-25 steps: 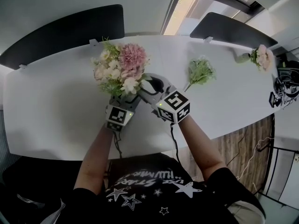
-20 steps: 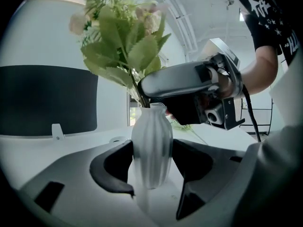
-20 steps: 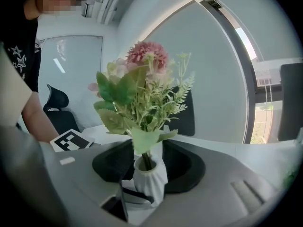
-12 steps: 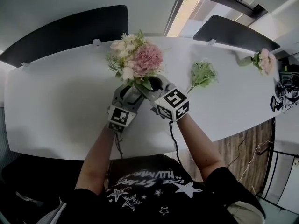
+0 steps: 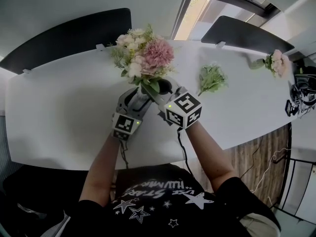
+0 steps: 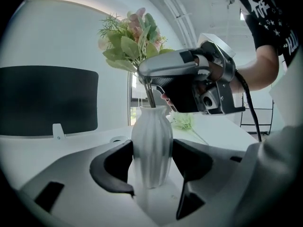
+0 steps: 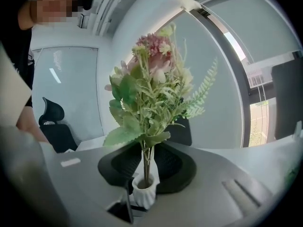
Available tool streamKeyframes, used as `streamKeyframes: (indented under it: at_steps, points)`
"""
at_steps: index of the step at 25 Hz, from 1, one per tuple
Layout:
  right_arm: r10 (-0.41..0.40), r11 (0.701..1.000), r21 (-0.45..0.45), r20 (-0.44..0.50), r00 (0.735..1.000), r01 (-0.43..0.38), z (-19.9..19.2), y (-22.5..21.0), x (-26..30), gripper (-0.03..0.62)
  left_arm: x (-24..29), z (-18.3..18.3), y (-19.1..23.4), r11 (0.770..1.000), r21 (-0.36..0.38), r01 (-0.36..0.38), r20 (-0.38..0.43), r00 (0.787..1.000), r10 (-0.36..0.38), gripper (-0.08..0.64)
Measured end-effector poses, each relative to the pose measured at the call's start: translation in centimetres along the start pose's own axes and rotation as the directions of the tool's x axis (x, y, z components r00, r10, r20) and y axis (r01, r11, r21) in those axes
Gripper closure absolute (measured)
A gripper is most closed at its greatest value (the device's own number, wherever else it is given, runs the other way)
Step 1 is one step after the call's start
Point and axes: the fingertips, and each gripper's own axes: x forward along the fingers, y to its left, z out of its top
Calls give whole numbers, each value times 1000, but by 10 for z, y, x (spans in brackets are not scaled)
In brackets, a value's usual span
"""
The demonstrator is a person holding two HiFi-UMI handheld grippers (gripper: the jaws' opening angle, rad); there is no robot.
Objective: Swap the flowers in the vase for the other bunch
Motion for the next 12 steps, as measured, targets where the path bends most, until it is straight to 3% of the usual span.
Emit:
streamKeyframes:
  at_steps: [12]
  points:
    - [19, 1000, 11, 110, 994, -20, 57, 8, -22, 517, -1, 0, 0, 1000, -7, -13, -19, 1000, 13, 290]
